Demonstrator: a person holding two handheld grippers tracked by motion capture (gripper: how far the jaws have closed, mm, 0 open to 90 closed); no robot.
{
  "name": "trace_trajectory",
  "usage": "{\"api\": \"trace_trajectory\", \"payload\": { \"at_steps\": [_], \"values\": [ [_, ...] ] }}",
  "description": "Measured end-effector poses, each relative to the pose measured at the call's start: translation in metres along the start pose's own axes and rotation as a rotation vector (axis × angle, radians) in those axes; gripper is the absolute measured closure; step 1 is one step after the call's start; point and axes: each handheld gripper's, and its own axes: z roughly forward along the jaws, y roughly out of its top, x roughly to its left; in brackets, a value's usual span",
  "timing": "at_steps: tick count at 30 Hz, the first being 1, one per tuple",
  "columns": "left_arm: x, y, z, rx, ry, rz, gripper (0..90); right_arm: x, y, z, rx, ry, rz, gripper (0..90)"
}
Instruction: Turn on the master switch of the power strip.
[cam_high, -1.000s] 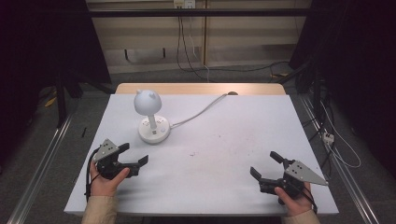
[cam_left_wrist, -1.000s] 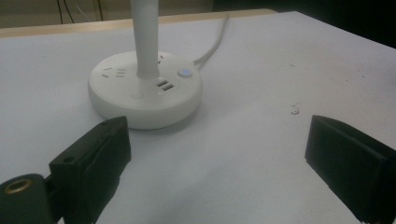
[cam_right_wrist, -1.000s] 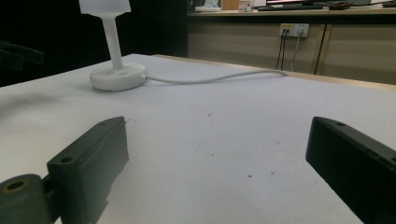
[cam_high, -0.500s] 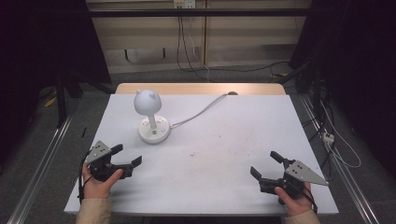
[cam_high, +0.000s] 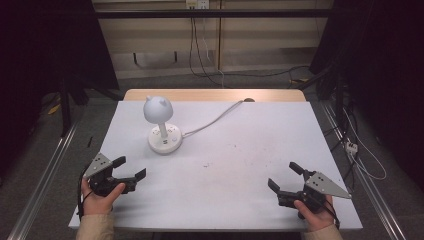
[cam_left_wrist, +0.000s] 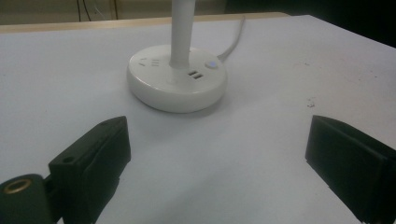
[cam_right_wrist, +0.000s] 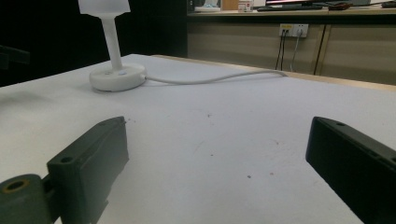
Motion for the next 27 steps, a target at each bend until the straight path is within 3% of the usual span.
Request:
{"api": "trace_trajectory", "payload": {
  "at_steps": [27],
  "values": [
    [0.006, -0.015, -0.010, 0.018, 0.003, -0.012, 6.3, 0.000, 0.000, 0.001, 0.001, 0.003, 0.002, 5.2]
  ]
}}
